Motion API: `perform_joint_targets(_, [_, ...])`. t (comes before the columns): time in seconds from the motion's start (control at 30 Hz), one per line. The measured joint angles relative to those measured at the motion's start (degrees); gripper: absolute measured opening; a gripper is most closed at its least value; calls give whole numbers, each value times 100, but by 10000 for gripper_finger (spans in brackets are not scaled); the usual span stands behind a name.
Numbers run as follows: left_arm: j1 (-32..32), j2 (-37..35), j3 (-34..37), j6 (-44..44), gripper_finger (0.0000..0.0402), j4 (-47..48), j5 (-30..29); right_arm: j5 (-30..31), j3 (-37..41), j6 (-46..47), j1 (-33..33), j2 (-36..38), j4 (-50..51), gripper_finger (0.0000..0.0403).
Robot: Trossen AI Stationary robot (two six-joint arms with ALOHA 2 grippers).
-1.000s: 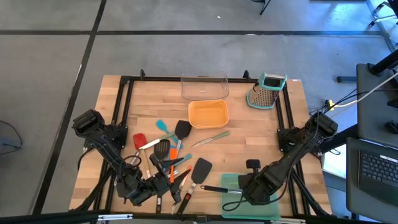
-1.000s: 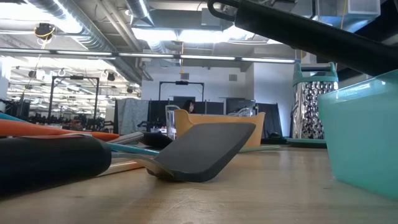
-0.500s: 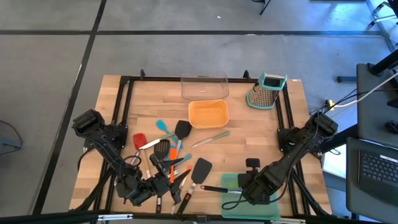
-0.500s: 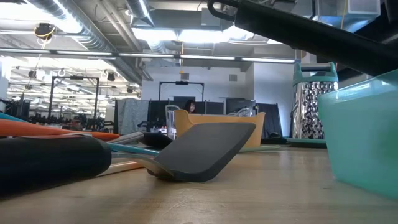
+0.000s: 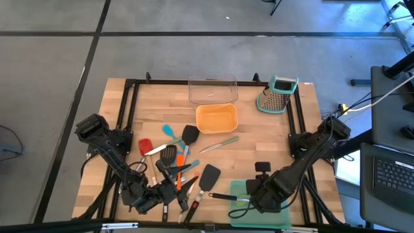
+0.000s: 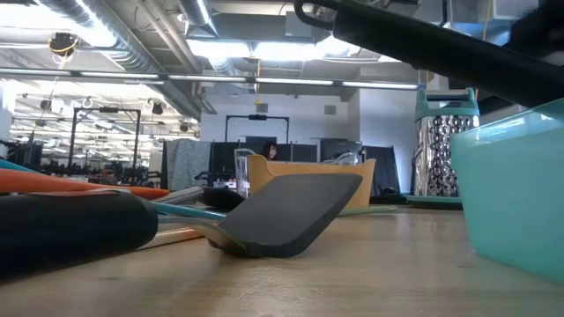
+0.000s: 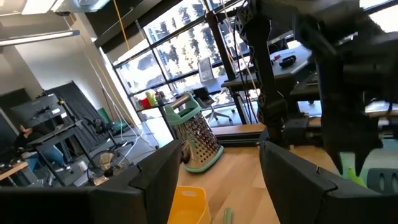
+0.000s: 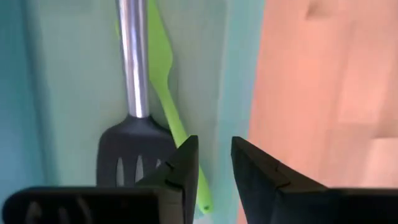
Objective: Pick & Place Kitchen Items
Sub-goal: Put the left green knife into the transparent bin
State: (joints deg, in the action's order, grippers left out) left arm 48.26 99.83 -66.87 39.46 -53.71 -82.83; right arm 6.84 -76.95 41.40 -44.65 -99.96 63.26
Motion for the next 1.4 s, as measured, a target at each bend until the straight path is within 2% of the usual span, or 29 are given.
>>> perform_joint_targets(0.13, [-6,0,0,31,214,0,-55,441,-693,-329,100,0,402,98])
perform_joint_targets(0.27, [-6,0,0,31,214,-2,-216,1233,-1357,-787,163,1,323,98])
perform_joint_targets(0.43, [-6,0,0,35,214,-2,-712,1895,-1948,-1701,202,0,-520,98])
perform_joint_targets(0.6, [-7,0,0,35,214,-38,-718,2342,-2217,-2130,318,2,-1732,99])
perform_joint_targets(0.73, [-17,2,0,26,214,-44,-718,2355,-2260,-2168,451,2,-2242,99])
perform_joint_targets(0.9, [104,2,0,-2,214,-46,-721,2386,-2125,-2749,629,7,-2103,99])
perform_joint_targets(1.1, [424,2,0,596,214,-46,-687,2028,-1648,-2639,883,0,-2338,99])
perform_joint_targets(1.27, [619,2,0,1085,214,-22,57,1689,-1180,-2643,937,-2,-2946,99])
perform_joint_targets(1.4, [566,4,0,759,214,-17,758,1708,-874,-2718,901,-11,-3416,99])
